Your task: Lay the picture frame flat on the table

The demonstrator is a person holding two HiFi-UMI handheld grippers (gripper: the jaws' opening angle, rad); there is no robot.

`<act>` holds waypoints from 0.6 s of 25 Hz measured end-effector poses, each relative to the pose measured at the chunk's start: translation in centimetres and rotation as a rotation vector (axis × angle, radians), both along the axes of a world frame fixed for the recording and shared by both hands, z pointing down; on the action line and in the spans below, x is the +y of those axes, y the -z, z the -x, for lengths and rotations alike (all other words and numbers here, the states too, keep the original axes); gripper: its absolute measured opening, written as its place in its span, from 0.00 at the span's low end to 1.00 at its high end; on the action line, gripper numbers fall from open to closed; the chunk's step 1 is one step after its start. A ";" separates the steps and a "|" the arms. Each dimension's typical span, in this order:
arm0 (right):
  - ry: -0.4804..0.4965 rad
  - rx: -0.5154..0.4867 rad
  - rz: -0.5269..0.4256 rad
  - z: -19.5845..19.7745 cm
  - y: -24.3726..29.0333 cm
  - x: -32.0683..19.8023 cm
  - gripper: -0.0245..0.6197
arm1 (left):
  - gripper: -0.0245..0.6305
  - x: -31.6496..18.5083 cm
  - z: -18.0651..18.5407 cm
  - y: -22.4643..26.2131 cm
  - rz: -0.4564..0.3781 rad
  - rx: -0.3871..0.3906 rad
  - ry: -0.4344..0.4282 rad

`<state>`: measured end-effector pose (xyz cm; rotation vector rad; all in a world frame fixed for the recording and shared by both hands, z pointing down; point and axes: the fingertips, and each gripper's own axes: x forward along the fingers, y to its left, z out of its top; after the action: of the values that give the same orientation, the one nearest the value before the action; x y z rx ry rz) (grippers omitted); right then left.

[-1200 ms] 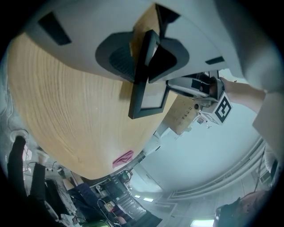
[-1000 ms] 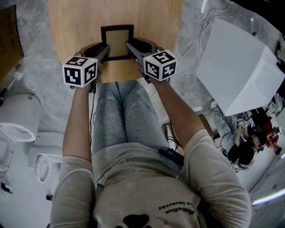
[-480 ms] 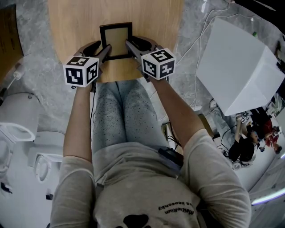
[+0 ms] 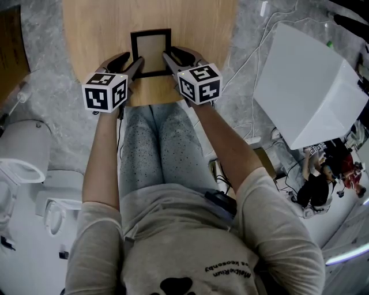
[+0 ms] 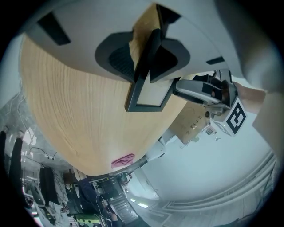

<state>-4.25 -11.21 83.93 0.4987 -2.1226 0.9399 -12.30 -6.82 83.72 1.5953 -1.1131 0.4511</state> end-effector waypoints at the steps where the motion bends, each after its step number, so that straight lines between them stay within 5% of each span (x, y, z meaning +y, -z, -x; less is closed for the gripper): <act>1: 0.002 0.010 -0.008 0.0 0.0 0.0 0.21 | 0.31 0.0 0.0 0.0 -0.001 -0.001 0.001; 10: -0.001 0.077 -0.078 -0.5 0.9 -0.4 0.22 | 0.31 -0.2 0.1 0.8 -0.025 0.002 0.016; 15: -0.008 0.068 -0.142 -0.7 3.0 -1.2 0.18 | 0.21 -1.3 0.1 2.3 -0.087 -0.019 0.036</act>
<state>-3.58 -12.39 80.92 0.6024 -2.1360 0.7695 -12.43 -8.15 81.37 1.6468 -1.1872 0.3995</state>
